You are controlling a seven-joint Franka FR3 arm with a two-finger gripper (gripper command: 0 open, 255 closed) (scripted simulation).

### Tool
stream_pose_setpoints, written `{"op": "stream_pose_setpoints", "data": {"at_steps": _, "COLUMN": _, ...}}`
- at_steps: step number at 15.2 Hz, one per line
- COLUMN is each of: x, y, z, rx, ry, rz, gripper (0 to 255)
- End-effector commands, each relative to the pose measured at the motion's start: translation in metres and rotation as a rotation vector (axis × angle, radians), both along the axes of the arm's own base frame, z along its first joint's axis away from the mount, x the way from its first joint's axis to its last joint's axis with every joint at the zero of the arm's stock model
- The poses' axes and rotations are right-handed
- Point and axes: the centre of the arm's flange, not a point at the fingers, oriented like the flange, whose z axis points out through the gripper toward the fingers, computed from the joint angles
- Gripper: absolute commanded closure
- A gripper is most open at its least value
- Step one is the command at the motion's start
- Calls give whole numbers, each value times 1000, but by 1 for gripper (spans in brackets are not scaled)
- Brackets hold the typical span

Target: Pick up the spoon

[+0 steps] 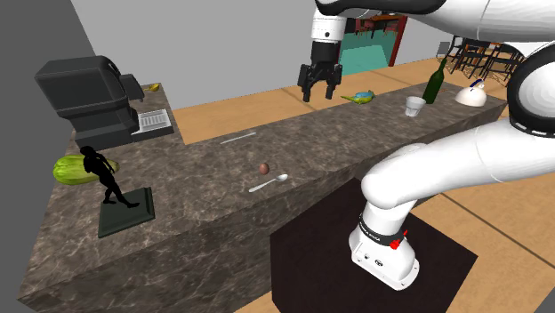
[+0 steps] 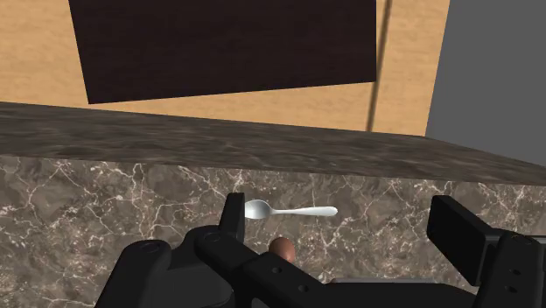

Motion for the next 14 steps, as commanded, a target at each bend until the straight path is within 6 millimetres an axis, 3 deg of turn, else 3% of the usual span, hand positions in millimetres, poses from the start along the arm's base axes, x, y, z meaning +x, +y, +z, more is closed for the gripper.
{"op": "stream_pose_setpoints", "data": {"at_steps": 1, "x": 0, "y": 0, "z": 0, "rx": 0, "ry": 0, "rz": 0, "gripper": 0}}
{"op": "stream_pose_setpoints", "data": {"at_steps": 14, "x": 70, "y": 8, "z": -158, "rx": -32, "ry": 33, "rz": -42, "gripper": 0}}
